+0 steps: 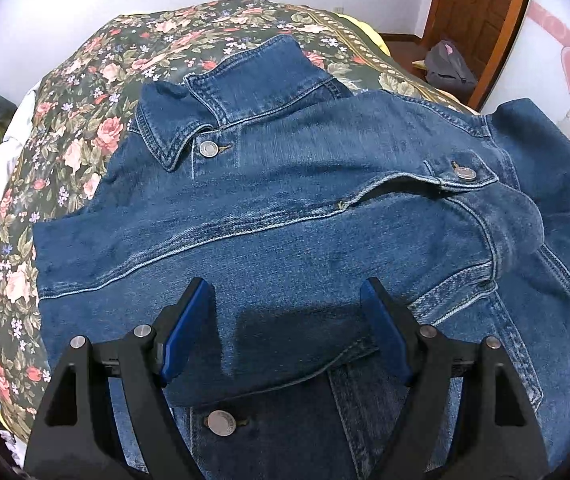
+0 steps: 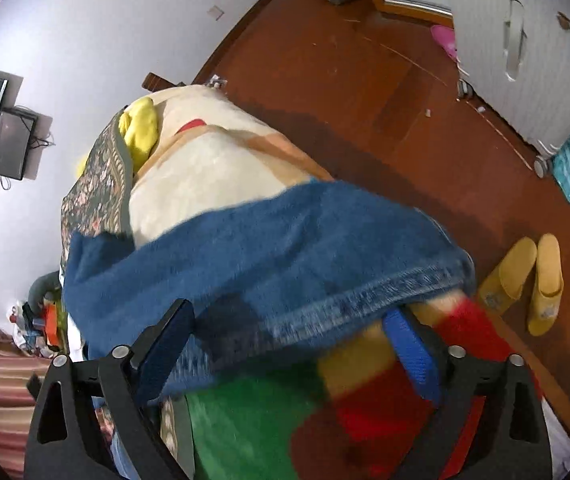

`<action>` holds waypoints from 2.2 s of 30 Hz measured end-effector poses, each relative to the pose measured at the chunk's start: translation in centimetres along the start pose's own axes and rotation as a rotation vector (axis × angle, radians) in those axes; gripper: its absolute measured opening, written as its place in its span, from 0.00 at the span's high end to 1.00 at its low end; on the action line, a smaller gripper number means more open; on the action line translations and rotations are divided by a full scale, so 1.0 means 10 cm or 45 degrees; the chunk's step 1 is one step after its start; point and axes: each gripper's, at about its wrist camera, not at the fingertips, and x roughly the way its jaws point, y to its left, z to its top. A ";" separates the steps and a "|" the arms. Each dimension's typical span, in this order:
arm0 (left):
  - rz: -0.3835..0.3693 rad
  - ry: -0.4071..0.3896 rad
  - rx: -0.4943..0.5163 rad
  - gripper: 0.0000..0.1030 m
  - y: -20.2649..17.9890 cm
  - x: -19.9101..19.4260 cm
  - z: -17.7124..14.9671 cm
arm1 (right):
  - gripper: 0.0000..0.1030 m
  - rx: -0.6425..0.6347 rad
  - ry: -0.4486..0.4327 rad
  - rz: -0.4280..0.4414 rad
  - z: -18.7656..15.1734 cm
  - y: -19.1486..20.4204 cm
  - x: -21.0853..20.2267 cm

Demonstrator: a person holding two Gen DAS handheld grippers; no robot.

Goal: Fold large clothes

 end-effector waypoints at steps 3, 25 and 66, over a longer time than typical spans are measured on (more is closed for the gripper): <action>0.003 -0.003 -0.005 0.25 0.00 0.00 0.00 | 0.38 -0.001 -0.033 -0.058 0.09 0.06 0.13; 0.035 -0.244 -0.152 0.25 0.44 -0.75 -0.03 | 0.91 -0.647 -0.547 0.420 0.12 2.62 -1.23; 0.062 -0.287 -0.333 0.25 1.09 -1.27 -0.70 | 0.91 -1.455 0.340 0.166 -2.06 3.41 0.16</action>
